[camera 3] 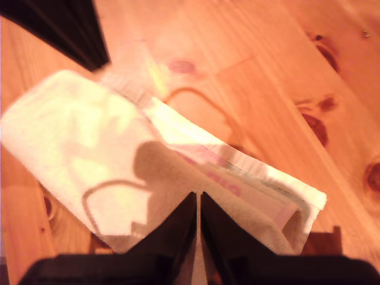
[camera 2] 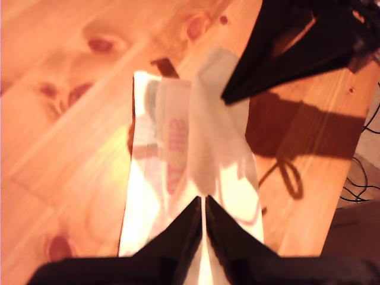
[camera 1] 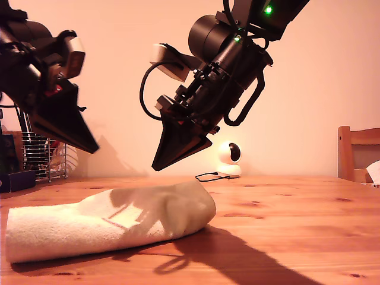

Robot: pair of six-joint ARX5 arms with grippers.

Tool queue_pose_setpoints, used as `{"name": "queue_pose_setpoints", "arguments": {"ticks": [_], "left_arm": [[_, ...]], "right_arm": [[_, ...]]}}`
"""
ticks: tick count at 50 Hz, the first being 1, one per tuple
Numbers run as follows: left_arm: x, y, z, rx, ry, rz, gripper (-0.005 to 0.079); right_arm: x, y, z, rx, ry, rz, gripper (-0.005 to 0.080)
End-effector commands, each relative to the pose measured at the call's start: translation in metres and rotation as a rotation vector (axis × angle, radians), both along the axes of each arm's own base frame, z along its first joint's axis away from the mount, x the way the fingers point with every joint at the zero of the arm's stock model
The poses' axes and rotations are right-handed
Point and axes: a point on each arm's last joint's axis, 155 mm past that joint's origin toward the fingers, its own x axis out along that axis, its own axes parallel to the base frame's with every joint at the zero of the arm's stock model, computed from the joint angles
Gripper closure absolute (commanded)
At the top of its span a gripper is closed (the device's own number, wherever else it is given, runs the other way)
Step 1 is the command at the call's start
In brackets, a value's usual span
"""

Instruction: Fold the tea towel in front of you. After folding it, place it to the left side.

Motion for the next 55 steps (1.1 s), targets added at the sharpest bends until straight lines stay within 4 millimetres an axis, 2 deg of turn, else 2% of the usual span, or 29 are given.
{"name": "queue_pose_setpoints", "arguments": {"ticks": [1,9,18,31,43,48,55], "left_arm": [[-0.008,-0.006,-0.024,0.007,0.059,-0.027,0.0764],[-0.010,-0.018,-0.042,0.014,0.085,-0.060,0.0764],[-0.016,-0.025,-0.066,0.033,0.139,-0.083,0.0764],[-0.016,-0.010,-0.101,0.145,0.184,-0.059,0.0764],[-0.020,0.002,-0.109,0.217,0.204,-0.044,0.0764],[-0.024,0.007,-0.111,0.241,0.229,-0.030,0.0764],[-0.038,0.011,-0.112,0.262,0.306,-0.013,0.0764]], "right_arm": [[0.002,0.002,-0.002,0.004,0.010,0.000,0.0765],[0.003,0.003,-0.006,0.001,0.015,-0.001,0.0765],[0.002,0.002,-0.028,-0.025,0.052,-0.003,0.0765],[0.000,-0.001,-0.064,-0.071,0.106,-0.007,0.0765],[0.019,-0.014,-0.079,-0.162,0.034,-0.079,0.0765],[0.032,-0.017,-0.078,-0.186,-0.024,-0.114,0.0765],[0.036,-0.016,-0.076,-0.181,-0.045,-0.121,0.0765]]}}
